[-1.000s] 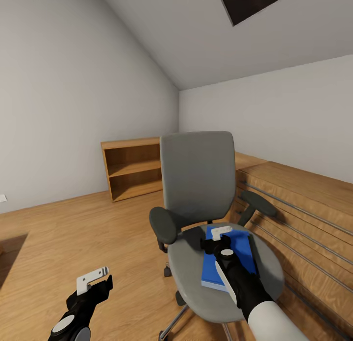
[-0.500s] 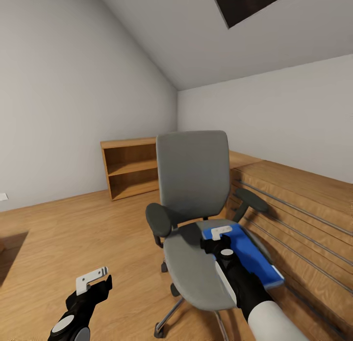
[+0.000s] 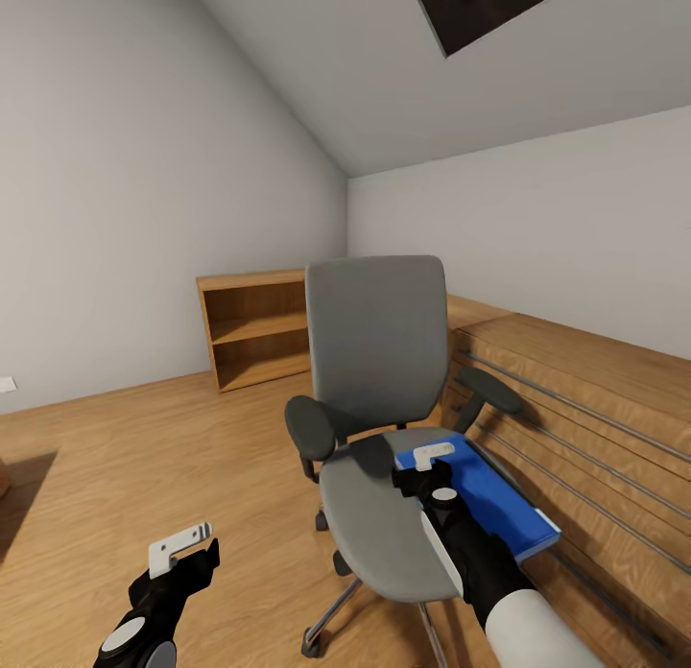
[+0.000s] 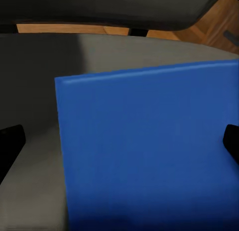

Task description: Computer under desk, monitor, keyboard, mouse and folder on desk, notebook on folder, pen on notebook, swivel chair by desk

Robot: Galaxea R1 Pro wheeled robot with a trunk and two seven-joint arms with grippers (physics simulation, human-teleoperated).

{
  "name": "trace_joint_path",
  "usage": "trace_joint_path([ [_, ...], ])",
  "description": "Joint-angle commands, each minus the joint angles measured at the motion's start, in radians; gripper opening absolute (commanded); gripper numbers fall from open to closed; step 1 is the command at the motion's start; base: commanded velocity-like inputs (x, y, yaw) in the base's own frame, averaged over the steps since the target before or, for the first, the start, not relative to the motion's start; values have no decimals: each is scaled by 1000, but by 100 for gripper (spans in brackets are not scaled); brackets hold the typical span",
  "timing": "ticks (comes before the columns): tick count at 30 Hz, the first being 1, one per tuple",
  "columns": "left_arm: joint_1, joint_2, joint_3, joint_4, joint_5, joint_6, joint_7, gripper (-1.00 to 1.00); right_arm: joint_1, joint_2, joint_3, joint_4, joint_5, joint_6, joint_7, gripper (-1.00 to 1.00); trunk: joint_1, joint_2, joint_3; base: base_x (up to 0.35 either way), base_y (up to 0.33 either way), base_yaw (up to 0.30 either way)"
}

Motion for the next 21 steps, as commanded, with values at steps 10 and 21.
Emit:
trace_joint_path([
  [10, 0, 1, -2, -2, 9, 1, 9, 100, 0, 0, 0, 0, -3, 8, -4, 100, 0, 0, -1, -4, 0, 0],
  [21, 0, 1, -2, -2, 9, 3, 9, 100, 0, 0, -1, -1, -4, 8, -4, 100, -8, 14, 5, 0, 0, 0],
])
